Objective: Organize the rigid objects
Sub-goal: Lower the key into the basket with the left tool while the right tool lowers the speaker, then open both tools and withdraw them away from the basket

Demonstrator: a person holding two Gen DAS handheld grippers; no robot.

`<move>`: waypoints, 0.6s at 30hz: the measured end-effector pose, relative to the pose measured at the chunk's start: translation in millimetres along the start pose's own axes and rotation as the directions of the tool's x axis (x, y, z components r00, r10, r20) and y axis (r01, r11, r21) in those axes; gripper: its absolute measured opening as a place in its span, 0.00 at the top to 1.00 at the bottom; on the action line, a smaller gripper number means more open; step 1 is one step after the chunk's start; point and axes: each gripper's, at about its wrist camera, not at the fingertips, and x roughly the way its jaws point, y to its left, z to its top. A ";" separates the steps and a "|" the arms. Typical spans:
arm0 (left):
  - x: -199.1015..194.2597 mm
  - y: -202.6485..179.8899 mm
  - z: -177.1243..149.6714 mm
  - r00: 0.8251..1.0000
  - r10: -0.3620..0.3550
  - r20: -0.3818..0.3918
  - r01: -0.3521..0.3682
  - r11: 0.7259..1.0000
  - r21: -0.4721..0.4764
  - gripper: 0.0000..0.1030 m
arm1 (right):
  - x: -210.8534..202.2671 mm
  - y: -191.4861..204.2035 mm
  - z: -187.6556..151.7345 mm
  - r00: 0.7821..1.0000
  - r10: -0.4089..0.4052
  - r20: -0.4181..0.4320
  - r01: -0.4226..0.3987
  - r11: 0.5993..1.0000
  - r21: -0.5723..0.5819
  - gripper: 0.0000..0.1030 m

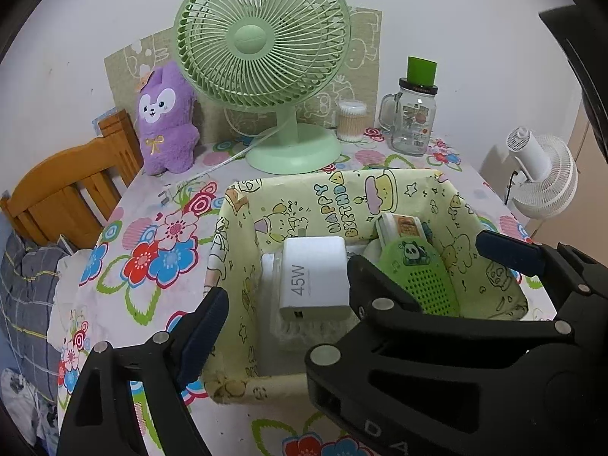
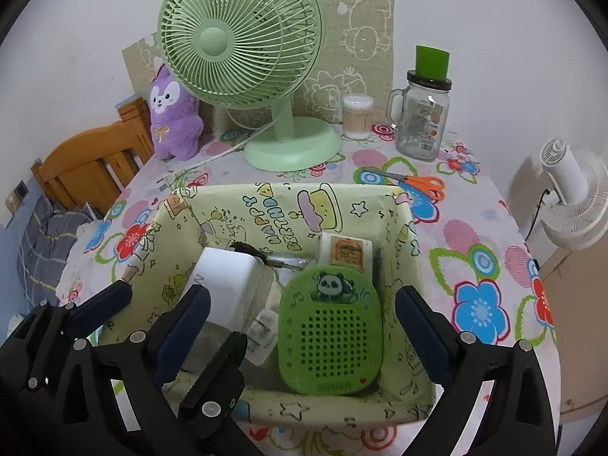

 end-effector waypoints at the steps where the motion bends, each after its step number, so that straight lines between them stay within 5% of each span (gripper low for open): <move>1: -1.4 -1.0 -0.9 1.000 0.000 0.002 0.000 1.000 0.004 0.14 | -1.2 -0.6 -1.0 1.000 -0.002 0.000 0.002 1.000 0.002 0.04; 18: -34.9 -18.9 -16.4 0.999 -0.009 0.041 0.007 0.999 0.041 0.10 | -43.9 -7.9 -22.5 0.998 -0.040 0.041 0.040 0.999 0.004 0.04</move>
